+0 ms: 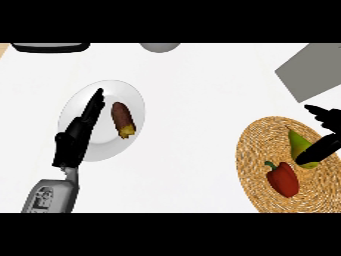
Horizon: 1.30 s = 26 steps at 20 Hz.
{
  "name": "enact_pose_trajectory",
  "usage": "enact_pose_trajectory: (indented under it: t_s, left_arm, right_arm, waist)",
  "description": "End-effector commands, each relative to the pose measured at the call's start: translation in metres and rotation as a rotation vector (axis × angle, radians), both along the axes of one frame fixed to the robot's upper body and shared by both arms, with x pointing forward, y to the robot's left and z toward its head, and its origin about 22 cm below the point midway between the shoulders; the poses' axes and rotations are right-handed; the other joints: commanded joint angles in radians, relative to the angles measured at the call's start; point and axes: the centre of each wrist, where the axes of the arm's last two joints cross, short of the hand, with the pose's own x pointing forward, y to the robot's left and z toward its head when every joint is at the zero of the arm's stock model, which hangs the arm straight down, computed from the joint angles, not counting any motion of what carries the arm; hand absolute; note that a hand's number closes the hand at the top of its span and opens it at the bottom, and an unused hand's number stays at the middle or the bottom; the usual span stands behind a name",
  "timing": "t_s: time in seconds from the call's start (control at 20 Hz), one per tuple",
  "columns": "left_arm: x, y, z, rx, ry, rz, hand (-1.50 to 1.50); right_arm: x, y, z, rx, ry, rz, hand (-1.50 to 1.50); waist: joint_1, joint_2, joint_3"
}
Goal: Pick the pear from the placemat and place it in the tiered shelf
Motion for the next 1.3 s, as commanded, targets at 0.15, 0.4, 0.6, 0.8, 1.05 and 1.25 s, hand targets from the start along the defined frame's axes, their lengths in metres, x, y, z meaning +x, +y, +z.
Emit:
enact_pose_trajectory:
  t_s: [0.15, 0.4, 0.6, 0.8, 1.05, 1.25]
  left_arm:
    - [-0.008, 0.014, 0.001, -0.020, 0.002, 0.001, 0.00]
    - [0.013, -0.002, 0.007, -0.007, -0.003, 0.004, 0.00]
    - [-0.002, -0.006, 0.003, -0.004, -0.005, -0.010, 0.00]
    - [-0.003, -0.005, 0.008, -0.005, -0.005, -0.004, 0.00]
    - [-0.004, 0.011, 0.004, -0.016, 0.003, -0.003, 0.00]
    - [-0.006, 0.015, 0.002, 0.000, 0.010, 0.018, 0.00]
  right_arm:
    - [0.000, 0.002, -0.021, 0.019, 0.007, -0.004, -1.50]
    - [0.005, 0.000, -0.035, 0.029, 0.031, 0.025, -1.50]
    - [-0.004, -0.013, -0.037, -0.004, 0.071, 0.110, 1.50]
    - [-0.007, -0.003, -0.038, -0.086, 0.000, 0.161, 1.50]
    - [-0.011, 0.025, -0.028, -0.041, -0.064, 0.132, 1.50]
    - [-0.037, -0.001, -0.015, -0.028, -0.282, 0.444, 1.50]
  waist:
    - [0.001, 0.000, 0.000]
    - [0.000, 0.001, 0.000]
    - [0.002, 0.000, 0.000]
    - [0.002, 0.000, 0.000]
    - [-0.001, -0.001, 0.000]
    - [-0.025, -0.012, 0.002]
